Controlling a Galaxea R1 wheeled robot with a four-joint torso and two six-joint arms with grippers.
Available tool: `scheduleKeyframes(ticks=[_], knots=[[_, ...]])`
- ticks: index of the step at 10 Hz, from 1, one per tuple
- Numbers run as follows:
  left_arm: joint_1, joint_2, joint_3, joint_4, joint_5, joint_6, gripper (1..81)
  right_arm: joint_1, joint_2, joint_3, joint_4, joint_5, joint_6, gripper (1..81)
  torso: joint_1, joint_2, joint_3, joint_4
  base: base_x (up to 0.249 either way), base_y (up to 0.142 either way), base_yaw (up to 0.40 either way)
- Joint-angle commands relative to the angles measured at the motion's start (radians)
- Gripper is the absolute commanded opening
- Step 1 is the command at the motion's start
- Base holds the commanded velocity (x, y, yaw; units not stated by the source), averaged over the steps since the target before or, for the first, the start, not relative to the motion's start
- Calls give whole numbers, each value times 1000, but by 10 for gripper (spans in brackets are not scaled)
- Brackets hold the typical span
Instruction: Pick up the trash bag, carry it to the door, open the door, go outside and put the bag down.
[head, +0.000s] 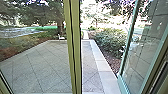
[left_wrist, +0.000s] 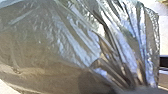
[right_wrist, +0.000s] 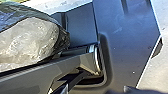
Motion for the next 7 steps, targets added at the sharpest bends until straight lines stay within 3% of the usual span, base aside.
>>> scheduleKeyframes(ticks=[1,5,7], knots=[[-49,-4,0,5,61,5,10,38,16,8,-19,-65,-11,811,0,0,0,0,0,0,-203],[-49,-3,2,5,61,5,10,37,18,8,-19,-65,-11,811,0,0,0,0,0,0,-175],[-49,-3,2,4,61,5,10,37,18,8,-19,-65,-11,811,0,0,0,0,0,0,0]])
